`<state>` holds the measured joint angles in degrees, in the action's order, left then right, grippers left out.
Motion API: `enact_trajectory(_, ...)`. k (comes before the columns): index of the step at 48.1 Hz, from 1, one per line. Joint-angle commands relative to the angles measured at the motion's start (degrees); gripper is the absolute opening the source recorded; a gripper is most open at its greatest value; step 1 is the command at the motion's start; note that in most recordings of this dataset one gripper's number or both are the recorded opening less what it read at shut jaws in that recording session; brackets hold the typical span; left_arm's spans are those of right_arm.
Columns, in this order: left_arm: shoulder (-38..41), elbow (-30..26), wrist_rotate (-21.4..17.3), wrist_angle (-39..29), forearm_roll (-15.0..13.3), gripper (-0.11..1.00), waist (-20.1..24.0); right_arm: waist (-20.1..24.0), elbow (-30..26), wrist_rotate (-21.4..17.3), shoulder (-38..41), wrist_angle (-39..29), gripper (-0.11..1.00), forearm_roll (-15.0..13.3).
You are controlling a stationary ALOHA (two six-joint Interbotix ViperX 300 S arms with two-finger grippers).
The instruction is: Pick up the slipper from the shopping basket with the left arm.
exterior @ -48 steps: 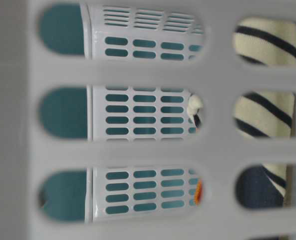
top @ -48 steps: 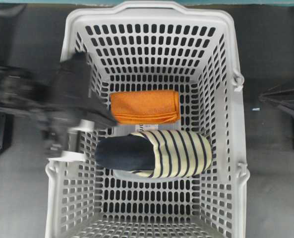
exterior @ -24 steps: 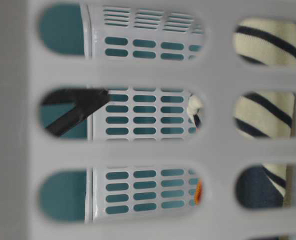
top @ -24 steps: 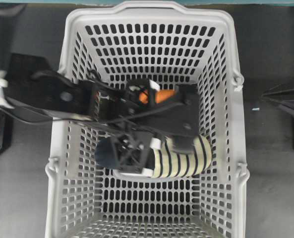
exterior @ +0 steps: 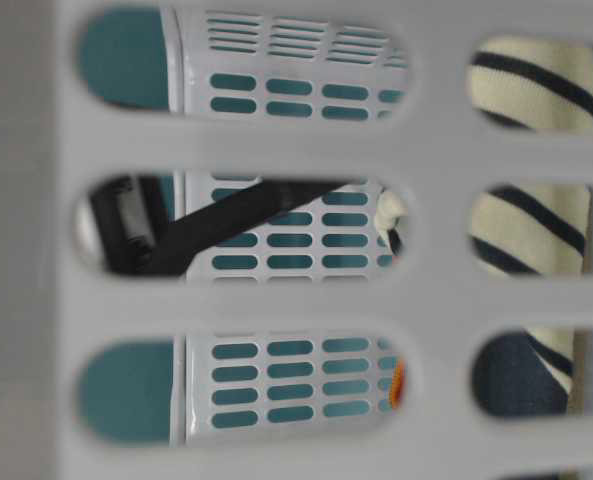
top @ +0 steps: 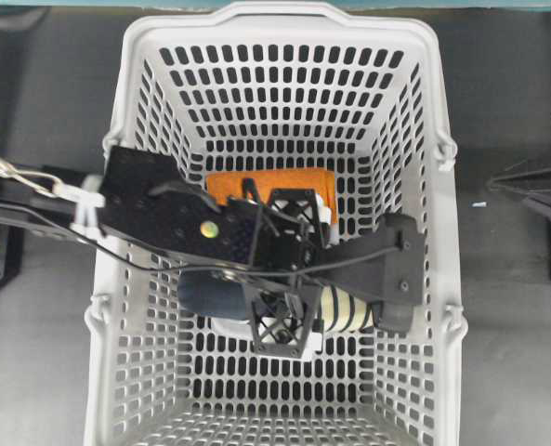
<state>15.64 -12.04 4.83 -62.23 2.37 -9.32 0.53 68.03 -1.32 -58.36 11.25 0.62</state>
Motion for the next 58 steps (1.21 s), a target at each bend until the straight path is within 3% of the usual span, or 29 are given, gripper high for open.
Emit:
enact_trajectory(1,0.0,-0.8,1.1,0.2,0.2,0.91,-0.4,0.2,-0.3,0.0,0.4,0.3,0.00,0.2)
enact_trajectory(9,2.2,0.6,5.2,0.5,0.2,0.91,-0.3,0.3,0.4,0.0,0.3,0.3,0.00,0.2)
enact_trajectory(26,2.4,7.0,6.7,4.8,0.2,0.87,0.7,0.4,0.5,0.0,0.3,0.3,0.00,0.2)
enact_trajectory(28,2.2,7.3,6.7,4.7,0.2,0.81,0.7,0.4,0.6,0.0,0.4,0.3,0.00,0.2)
enact_trajectory(39,1.2,5.9,6.1,4.7,0.2,0.20,0.7,0.4,0.7,-0.1,0.3,0.3,0.00,0.2)
enact_trajectory(42,0.5,4.7,6.1,4.0,0.2,0.08,0.7,0.4,0.7,-0.1,0.4,0.3,0.00,0.2)
enact_trajectory(49,-0.9,1.1,6.1,0.4,0.2,0.04,0.6,0.4,0.7,-0.1,0.3,0.3,0.00,0.2)
enact_trajectory(58,-1.4,-8.6,6.0,-9.5,0.2,0.04,0.3,0.4,0.8,-0.1,0.4,0.3,0.00,0.2)
